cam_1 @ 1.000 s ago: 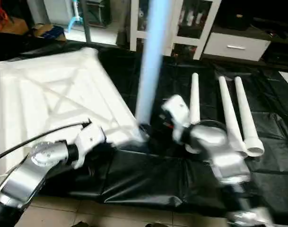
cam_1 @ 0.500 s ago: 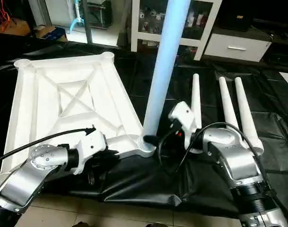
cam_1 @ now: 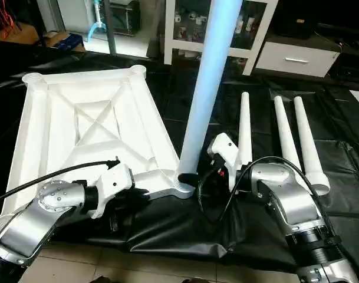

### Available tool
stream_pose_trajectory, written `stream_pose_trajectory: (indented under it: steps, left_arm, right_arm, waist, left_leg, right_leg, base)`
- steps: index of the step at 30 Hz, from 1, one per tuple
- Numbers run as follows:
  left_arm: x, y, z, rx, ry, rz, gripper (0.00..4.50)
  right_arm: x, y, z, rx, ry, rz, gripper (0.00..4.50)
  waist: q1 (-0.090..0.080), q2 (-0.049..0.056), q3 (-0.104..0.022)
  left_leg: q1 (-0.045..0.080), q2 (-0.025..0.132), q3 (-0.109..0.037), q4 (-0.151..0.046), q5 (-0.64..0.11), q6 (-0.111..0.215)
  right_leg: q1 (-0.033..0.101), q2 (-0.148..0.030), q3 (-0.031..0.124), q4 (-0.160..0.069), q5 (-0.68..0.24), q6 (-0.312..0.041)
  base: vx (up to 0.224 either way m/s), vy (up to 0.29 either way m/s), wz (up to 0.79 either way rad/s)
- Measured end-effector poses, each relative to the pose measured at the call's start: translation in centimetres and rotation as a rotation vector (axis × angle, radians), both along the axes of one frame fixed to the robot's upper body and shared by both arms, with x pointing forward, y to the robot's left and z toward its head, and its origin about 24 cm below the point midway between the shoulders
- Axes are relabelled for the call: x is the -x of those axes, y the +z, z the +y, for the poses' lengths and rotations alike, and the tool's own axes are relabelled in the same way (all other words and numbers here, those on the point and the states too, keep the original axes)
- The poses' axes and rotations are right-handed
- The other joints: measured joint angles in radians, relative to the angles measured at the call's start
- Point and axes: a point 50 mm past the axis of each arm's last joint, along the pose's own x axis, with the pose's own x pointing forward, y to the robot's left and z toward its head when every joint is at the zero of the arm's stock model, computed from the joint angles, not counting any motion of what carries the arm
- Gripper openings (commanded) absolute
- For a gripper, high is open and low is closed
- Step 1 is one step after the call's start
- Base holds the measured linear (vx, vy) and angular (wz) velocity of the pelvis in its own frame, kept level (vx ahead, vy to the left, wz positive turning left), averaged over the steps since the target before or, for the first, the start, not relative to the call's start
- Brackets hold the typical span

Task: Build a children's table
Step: Rotate leg to tighten

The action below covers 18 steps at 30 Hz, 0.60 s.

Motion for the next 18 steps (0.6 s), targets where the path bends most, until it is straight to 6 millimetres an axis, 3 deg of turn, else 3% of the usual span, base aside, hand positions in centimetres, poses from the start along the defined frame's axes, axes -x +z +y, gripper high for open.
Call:
stream_pose_trajectory:
  steps: [7,12,18]
  left_arm:
    - [-0.5,-0.2,0.0,-0.007,0.069,-0.014,0.0]
    - [-1.9,-0.6,-1.0,0.0,0.217,-0.011,0.0]
    - [-4.1,-0.6,-3.2,0.028,0.472,0.028,0.0]
  right_arm:
    - [-0.6,-0.7,1.1,-0.029,-0.103,-0.003,1.96]
    - [-2.4,-1.6,3.4,-0.057,-0.323,-0.007,1.95]
    - [-5.5,-1.8,7.7,-0.112,-0.667,0.005,1.93]
  waist:
    - [-0.009,-0.001,-0.001]
    - [-0.037,0.0,-0.002]
    - [-0.075,-0.003,-0.001]
  left_leg:
    - [0.0,0.0,0.0,0.0,0.001,-0.001]
    - [0.014,0.001,-0.001,0.0,0.001,-0.002]
    - [0.013,0.0,-0.008,0.0,0.001,-0.002]
  right_leg:
    - [0.003,0.001,0.0,0.001,-0.001,0.002]
    - [0.015,0.001,-0.002,-0.002,-0.002,0.005]
    - [0.014,0.0,-0.009,-0.011,-0.003,0.005]
  base:
    - [0.0,0.0,0.0]
    - [0.0,0.0,0.0]
    - [0.0,0.0,0.0]
